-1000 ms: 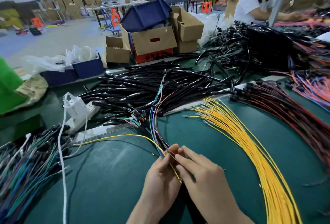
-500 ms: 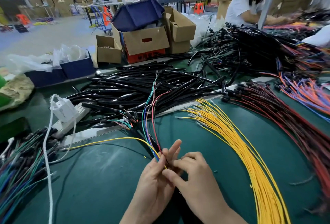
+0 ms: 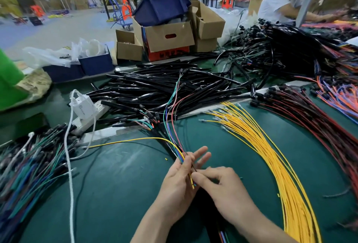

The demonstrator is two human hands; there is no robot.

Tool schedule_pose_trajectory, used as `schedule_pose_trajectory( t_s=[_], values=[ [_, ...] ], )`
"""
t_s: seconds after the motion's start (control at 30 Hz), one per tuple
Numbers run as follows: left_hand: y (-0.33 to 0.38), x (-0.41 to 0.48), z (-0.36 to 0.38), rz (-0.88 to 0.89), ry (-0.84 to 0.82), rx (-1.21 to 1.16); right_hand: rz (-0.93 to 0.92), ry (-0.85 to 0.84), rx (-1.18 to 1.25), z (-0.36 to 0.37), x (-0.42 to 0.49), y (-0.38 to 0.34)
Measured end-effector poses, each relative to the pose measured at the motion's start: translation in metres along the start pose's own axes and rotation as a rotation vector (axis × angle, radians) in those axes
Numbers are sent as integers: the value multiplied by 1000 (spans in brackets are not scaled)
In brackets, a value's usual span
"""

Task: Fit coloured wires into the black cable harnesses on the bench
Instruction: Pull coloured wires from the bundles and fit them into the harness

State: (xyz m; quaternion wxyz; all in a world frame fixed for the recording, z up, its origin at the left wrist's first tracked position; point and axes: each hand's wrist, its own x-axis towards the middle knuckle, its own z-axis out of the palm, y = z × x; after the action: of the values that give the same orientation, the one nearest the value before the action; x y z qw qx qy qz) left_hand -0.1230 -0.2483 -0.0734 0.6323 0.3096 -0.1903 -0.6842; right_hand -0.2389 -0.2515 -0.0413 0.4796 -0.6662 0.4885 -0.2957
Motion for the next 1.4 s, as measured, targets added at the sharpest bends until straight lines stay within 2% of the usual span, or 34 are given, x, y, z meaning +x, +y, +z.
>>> schedule_pose_trajectory(
  t_s=[0.07, 0.23, 0.33, 0.47, 0.7, 0.8, 0.97, 1.03, 1.1, 1.17, 1.2, 1.23, 1.3, 1.37, 1.4],
  values=[
    [-1, -1, 2, 19, -6, 45, 138, -81, 216, -1, -1, 0],
    [-2, -2, 2, 49, -40, 135, 457, -125, 942, 0, 0, -2],
    [-5, -3, 1, 57, -47, 217, 484, -112, 1061, -1, 0, -2],
    [-5, -3, -5, 33, -65, 199, 492, -50, 1081, -6, 1, 0],
    [1, -6, -2, 20, -58, 152, 223, 111, 687, -22, -2, -2],
    [0, -8, -4, 34, -22, 117, 171, 103, 620, -18, -10, -5],
    [-4, -9, -2, 62, -53, 160, 126, 129, 494, -23, -17, -5],
    [-5, -9, -3, 80, -54, 177, 130, 95, 413, -27, -19, -5],
    [-6, -7, -6, 103, -20, 153, 148, -51, 360, -43, -18, -8],
    [-9, -3, -13, 114, 29, 157, 134, -194, 303, -81, -10, -8],
    [-10, -1, -15, 122, 27, 161, 105, -179, 252, -109, -2, -7],
    [-10, 0, -13, 118, 27, 170, 74, -90, 178, -141, 10, -4],
    [-11, 1, -14, 108, 18, 195, 41, 220, -53, -208, 41, 10],
    [-12, 2, -14, 98, 20, 213, 127, 491, -354, -271, 76, 40],
    [-12, 3, -14, 89, 13, 210, 214, 544, -520, -299, 91, 61]
  ],
)
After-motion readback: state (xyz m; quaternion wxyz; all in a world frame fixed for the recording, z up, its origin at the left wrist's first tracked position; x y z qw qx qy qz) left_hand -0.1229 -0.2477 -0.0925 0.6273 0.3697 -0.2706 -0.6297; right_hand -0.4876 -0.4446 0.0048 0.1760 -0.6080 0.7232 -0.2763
